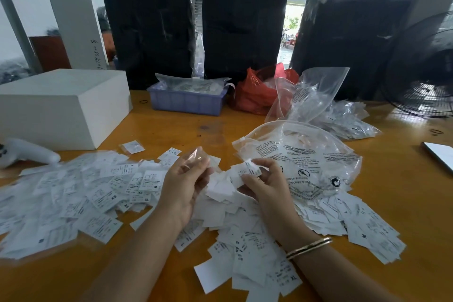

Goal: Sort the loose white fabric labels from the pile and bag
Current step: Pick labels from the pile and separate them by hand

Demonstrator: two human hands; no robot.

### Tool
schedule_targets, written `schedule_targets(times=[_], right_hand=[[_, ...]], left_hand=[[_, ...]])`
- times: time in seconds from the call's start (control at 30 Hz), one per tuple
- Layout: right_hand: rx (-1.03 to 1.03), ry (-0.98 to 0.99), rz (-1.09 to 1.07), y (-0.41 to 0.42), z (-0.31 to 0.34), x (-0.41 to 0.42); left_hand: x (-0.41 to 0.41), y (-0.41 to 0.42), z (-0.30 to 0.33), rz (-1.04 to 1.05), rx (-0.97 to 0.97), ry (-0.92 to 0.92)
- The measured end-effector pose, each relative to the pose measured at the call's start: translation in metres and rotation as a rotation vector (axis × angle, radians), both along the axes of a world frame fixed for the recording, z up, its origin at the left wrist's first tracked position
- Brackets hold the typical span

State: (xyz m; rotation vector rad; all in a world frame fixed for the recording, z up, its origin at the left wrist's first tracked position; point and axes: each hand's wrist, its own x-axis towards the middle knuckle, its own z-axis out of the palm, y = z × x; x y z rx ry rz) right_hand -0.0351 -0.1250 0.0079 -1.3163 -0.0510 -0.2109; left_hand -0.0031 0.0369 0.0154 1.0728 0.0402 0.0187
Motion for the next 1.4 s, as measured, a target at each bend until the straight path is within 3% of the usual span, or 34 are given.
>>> schedule_targets(times=[0.2, 0.37, 0.5, 1.23, 1.4], right_hand=[[0.042, 0.012, 0.077, -0.001, -0.002, -0.001], [-0.091, -0.019, 0.068, 0.003, -0.002, -0.003], [-0.155, -0.056, 0.043, 0.009, 0.0, -0.004], [-0.077, -0.052, -0.054, 0.003, -0.002, -0.001], [-0.197, -0.069, -0.045, 0.003, -0.001, -0.001]], left_hand=[[0.0, -0.001, -0.001, 0.039, -0.012, -0.018], [0.001, 0.0, -0.002, 0.068, 0.025, -0.025], [0.0, -0.002, -0.004, 0.057, 0.111, -0.055], [-0.008, -0.01, -0.005, -0.132, 0.483, -0.206], [-0.006, -0.01, -0.009, -0.087, 0.513, -0.18]])
